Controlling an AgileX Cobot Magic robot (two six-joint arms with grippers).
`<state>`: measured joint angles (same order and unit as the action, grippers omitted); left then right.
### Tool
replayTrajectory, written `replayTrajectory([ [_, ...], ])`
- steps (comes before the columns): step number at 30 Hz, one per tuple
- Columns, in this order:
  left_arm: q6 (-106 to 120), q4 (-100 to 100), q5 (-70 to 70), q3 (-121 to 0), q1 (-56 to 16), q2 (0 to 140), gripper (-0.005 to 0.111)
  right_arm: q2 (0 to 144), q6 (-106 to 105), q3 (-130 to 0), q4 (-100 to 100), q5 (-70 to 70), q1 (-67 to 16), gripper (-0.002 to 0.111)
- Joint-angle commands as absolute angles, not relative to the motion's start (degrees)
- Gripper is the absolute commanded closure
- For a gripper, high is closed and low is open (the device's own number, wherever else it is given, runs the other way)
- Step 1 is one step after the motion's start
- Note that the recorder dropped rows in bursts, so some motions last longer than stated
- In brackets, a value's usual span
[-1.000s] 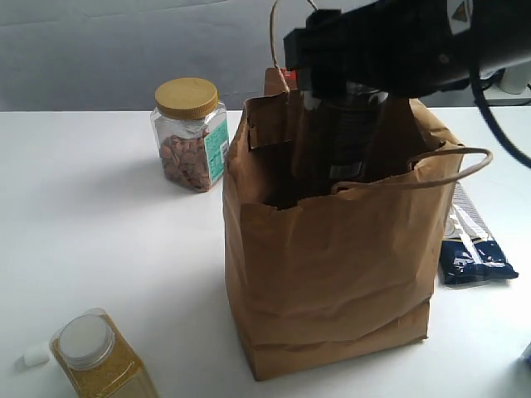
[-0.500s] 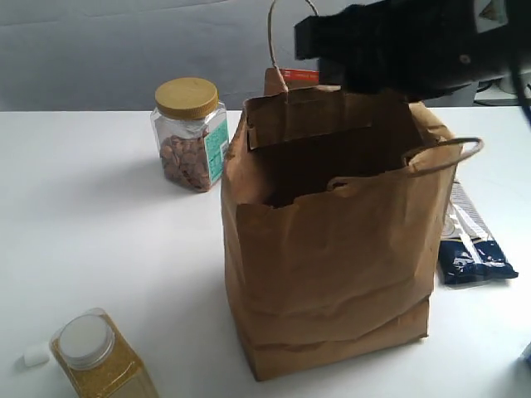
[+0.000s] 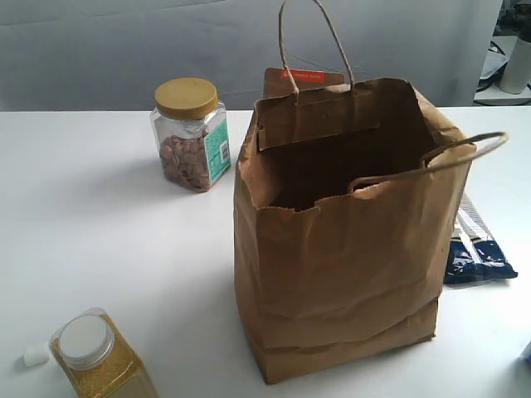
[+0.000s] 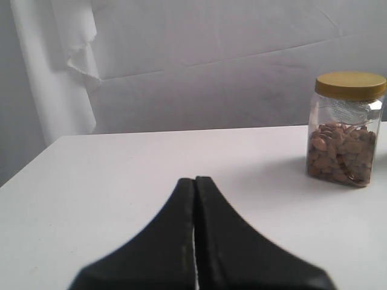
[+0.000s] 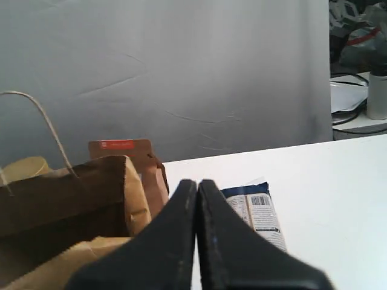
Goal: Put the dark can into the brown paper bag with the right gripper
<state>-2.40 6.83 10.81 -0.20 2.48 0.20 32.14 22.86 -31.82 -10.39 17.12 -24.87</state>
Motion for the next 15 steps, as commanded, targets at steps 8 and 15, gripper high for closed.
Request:
replayTrajectory([
  [8,-2.6,7.0,10.8,0.0,2.1,0.0,0.107,18.9,6.0,-2.3,2.0,-10.3,-14.5,0.108],
  [15,-2.6,7.0,10.8,0.0,2.1,0.0,0.107,8.9,0.4,0.0,3.1,-6.3,-14.9,0.108],
])
